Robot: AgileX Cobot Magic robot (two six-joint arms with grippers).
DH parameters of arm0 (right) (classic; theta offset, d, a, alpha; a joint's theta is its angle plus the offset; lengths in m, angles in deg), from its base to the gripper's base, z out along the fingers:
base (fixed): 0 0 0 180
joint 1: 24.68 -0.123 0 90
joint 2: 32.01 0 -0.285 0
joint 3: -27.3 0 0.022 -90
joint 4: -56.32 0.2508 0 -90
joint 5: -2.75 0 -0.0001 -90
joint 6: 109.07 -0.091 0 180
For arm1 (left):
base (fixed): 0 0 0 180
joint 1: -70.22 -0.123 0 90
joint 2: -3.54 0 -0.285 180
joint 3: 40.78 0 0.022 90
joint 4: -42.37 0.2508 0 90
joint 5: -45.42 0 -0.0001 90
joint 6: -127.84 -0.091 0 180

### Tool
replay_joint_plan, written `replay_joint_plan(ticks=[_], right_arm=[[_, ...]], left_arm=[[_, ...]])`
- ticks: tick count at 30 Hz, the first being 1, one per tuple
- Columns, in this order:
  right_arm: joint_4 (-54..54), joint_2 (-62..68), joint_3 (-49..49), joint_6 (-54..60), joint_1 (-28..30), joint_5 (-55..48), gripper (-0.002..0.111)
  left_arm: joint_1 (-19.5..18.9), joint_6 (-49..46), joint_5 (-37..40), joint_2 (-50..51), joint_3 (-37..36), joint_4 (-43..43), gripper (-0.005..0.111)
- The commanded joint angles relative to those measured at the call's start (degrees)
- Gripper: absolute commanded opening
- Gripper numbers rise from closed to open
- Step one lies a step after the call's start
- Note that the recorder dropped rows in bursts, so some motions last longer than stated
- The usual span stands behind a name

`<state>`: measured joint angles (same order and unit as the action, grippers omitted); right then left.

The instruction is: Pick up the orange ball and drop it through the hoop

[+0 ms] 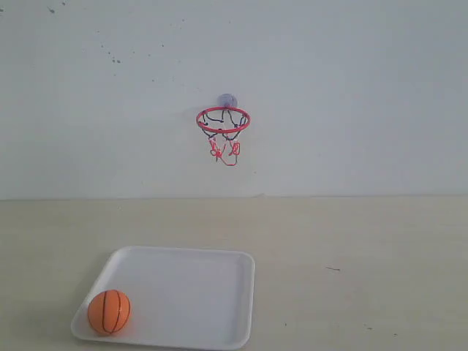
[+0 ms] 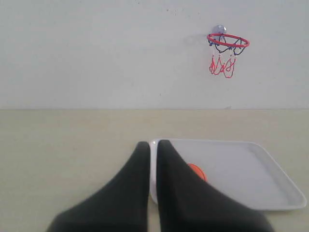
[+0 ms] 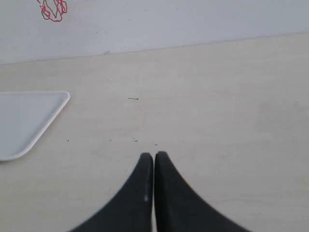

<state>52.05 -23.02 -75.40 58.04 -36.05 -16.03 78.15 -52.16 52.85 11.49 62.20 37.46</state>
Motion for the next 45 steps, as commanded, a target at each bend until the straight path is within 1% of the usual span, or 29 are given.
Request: replay_joint_plan(ticks=[1, 7, 9, 12, 14, 18, 19, 21, 25, 27, 28, 30, 31, 32, 33, 34, 35, 36, 38, 39, 40, 42, 44, 45], right_arm=[[-0.46, -0.23, -0.07, 0.05, 0.05, 0.42, 0.0], [-0.46, -0.23, -0.07, 0.05, 0.05, 0.42, 0.0], [-0.46, -0.23, -0.07, 0.05, 0.05, 0.42, 0.0], [-0.46, -0.23, -0.07, 0.05, 0.05, 0.42, 0.0], [-0.46, -0.23, -0.07, 0.05, 0.05, 0.42, 0.0], [-0.46, -0.23, -0.07, 0.05, 0.05, 0.42, 0.0], [-0.46, -0.23, -0.07, 0.05, 0.05, 0.42, 0.0], [-0.46, -0.23, -0.07, 0.05, 0.05, 0.42, 0.0], [-0.46, -0.23, -0.07, 0.05, 0.05, 0.42, 0.0], [-0.46, -0.23, -0.07, 0.05, 0.05, 0.42, 0.0], [-0.46, -0.23, -0.07, 0.05, 0.05, 0.42, 0.0], [-0.46, -0.23, -0.07, 0.05, 0.05, 0.42, 0.0], [-0.46, -0.23, -0.07, 0.05, 0.05, 0.42, 0.0], [-0.46, -0.23, -0.07, 0.05, 0.05, 0.42, 0.0], [-0.46, -0.23, -0.07, 0.05, 0.05, 0.42, 0.0], [-0.46, -0.23, -0.07, 0.05, 0.05, 0.42, 0.0], [-0.46, -0.23, -0.07, 0.05, 0.05, 0.42, 0.0], [-0.46, -0.23, -0.07, 0.05, 0.05, 0.42, 0.0], [-0.46, -0.23, -0.07, 0.05, 0.05, 0.42, 0.0], [-0.46, -0.23, -0.07, 0.05, 0.05, 0.42, 0.0], [-0.46, -0.23, -0.07, 0.05, 0.05, 0.31, 0.0], [-0.46, -0.23, -0.07, 0.05, 0.05, 0.31, 0.0], [-0.46, -0.23, -0.07, 0.05, 0.05, 0.31, 0.0], [-0.46, -0.23, -0.07, 0.05, 0.05, 0.31, 0.0]], left_arm=[[-0.17, 0.0, 0.37, -0.16, -0.2, 0.16, 0.004], [-0.17, 0.8, -0.16, -0.16, 0.44, -0.35, 0.004], [-0.17, 2.98, -0.49, -0.16, 4.41, -0.59, 0.004], [-0.17, 5.73, -0.49, -0.16, 12.19, -0.59, 0.004], [-0.17, 5.74, 0.33, -0.16, 16.78, -0.59, 0.004], [-0.17, 5.58, 3.95, -0.16, 22.47, -0.38, 0.004], [-0.17, 5.58, 3.08, -0.16, 23.41, -0.38, 0.004], [-0.17, 5.27, -1.26, -0.16, 24.13, 0.02, 0.004], [-0.17, 6.34, -13.55, -0.16, 24.13, -0.58, 0.004], [-0.17, 8.85, -16.42, -0.16, 24.13, -0.55, 0.004], [-0.17, 8.61, -16.43, -0.16, 24.13, -0.37, 0.004], [-0.17, 8.14, -12.79, 1.9, 25.09, -0.6, 0.004], [-0.17, 8.14, -7.43, 7.75, 27.08, -2.58, 0.004], [-0.17, 8.14, -4.29, 11.11, 28.63, -3.38, 0.004], [-0.05, 7.91, 4.89, 20.95, 33.66, -3.11, 0.004], [-0.04, 6.35, 9.64, 26.11, 35.8, -2.02, 0.004], [-0.04, 2.66, 17.92, 36.19, 40.91, 0.37, 0.004], [-0.04, 1.63, 21.95, 42.67, 44.08, 1.79, 0.004], [-0.04, 1.63, 26.57, 53.84, 50.11, 2.94, 0.006], [-0.04, 1.63, 28.26, 58.77, 52.57, 2.94, 0.01], [-0.04, 0.0, 30.78, 63.22, 54.8, 2.94, 0.017], [-0.04, -4.48, 35.89, 71.06, 58.02, 2.94, 0.034], [-0.04, -6.11, 37.67, 76.51, 59.32, 2.11, 0.054], [-0.04, -7.68, 37.52, 77.75, 59.32, 1.3, 0.058]])
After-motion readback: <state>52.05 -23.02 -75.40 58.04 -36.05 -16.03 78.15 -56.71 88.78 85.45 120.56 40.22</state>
